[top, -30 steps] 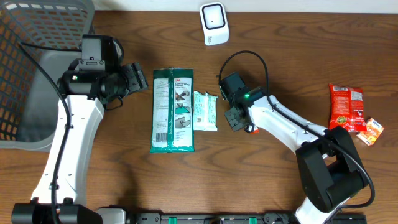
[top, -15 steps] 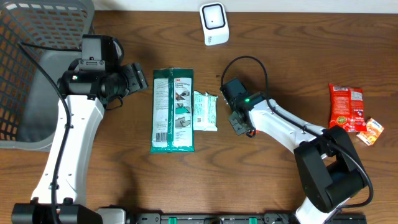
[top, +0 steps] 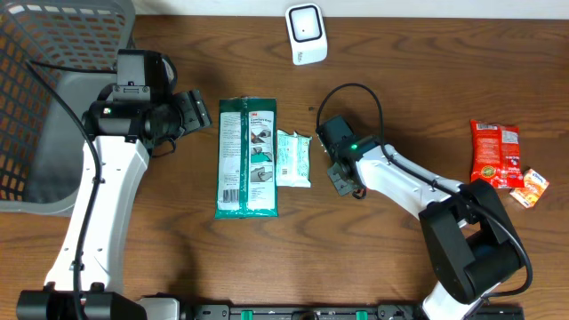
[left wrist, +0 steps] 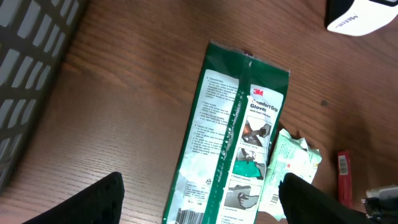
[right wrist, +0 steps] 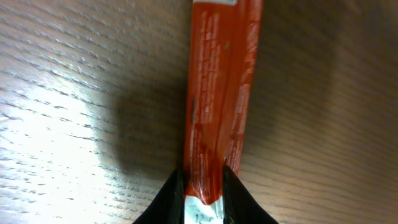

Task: Scan the item barcode

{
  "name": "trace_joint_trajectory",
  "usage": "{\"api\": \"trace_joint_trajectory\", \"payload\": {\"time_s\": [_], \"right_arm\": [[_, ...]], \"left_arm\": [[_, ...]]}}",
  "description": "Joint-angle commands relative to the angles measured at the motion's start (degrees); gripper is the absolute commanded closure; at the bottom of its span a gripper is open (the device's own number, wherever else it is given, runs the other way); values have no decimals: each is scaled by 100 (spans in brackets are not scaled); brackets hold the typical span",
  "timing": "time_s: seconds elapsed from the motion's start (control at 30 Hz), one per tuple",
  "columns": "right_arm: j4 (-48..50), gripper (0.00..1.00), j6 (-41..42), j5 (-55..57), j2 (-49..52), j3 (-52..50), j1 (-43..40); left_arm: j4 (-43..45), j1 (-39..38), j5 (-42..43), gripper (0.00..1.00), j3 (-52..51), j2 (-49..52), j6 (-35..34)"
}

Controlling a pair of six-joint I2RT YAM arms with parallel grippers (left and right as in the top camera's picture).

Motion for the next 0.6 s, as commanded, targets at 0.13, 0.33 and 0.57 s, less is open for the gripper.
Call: {"api": "trace_joint_trajectory", "payload": {"time_s": [0.13, 0.33, 0.57], "right_arm": [[127, 87, -35, -501, 50, -238, 24], [162, 99, 28, -546, 26, -157, 7], [-264, 99, 289, -1346, -520, 363, -326]], "left_arm": [[-2, 20, -55, 19, -9, 52, 81], [-4, 20, -55, 19, -9, 52, 79], [-2, 20, -55, 19, -9, 52, 81]]}}
